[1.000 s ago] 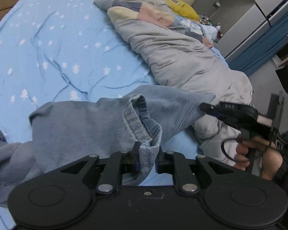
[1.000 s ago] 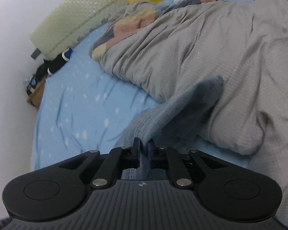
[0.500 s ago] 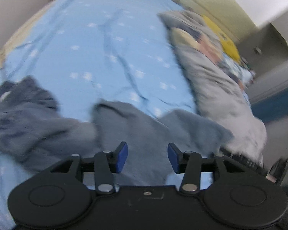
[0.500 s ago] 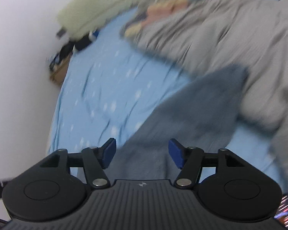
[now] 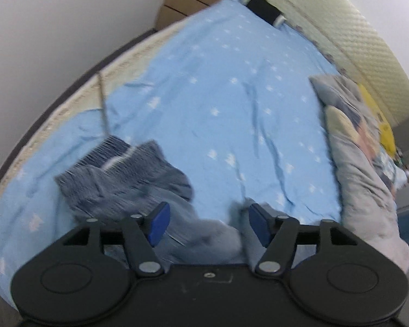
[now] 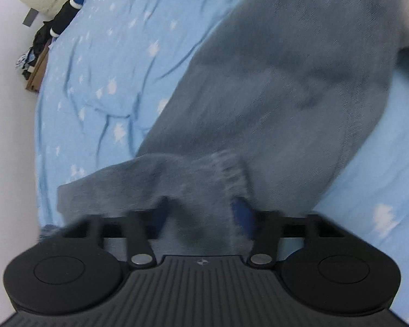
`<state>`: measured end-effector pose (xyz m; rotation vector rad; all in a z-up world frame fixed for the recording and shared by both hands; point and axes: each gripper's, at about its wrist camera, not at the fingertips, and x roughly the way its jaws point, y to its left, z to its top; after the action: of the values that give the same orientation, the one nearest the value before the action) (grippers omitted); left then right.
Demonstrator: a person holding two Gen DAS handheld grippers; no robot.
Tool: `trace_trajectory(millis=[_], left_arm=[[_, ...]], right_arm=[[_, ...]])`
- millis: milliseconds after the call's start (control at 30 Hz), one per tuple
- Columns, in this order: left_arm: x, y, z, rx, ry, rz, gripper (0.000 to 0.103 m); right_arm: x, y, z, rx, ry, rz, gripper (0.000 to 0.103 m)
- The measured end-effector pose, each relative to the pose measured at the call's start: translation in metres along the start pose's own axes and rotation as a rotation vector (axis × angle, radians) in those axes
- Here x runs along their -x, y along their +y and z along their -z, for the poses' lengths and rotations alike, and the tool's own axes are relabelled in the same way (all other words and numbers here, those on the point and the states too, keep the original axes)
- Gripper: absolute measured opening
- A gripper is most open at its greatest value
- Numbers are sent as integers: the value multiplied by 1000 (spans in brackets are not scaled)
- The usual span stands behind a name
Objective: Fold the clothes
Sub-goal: 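Grasp the jeans waistband with the left gripper while the right grasps a leg hem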
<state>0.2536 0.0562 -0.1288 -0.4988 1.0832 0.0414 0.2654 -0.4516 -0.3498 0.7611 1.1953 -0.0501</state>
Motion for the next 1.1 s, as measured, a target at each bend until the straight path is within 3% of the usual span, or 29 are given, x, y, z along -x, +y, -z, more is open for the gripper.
trace_trajectory(millis=[33,233,367,500,633,767,800,867,900,1100], left_arm=[[-3,7,-6,10,0,-8,63],[-31,38,-41,35,10,-21,63],[-64,48,-61,36,36,-11,64],[-106,53,-78,36,78,-8,64],[-149,53,-87,17,144,-11,64],[-188,55,-92,-9,194,-70,63],[-196,56,-93,-10,205,-84,63],[-211,58,-95,-14,222,-113,63],[-215,58,-97,-24,221,-124,63],[-236,63,-94,-40,288,-153,56]], right_arm=[[3,5,-1,2,-10,1,1],[54,42,-25,40,-155,-60,0],[82,54,-59,73,-216,-12,0],[75,61,-75,128,-177,56,0],[54,57,-63,136,-91,105,0],[31,52,-45,105,-5,143,15],[27,50,-42,93,9,149,31],[22,44,-35,62,28,142,51],[20,42,-33,46,34,134,56],[4,26,-16,31,80,129,66]])
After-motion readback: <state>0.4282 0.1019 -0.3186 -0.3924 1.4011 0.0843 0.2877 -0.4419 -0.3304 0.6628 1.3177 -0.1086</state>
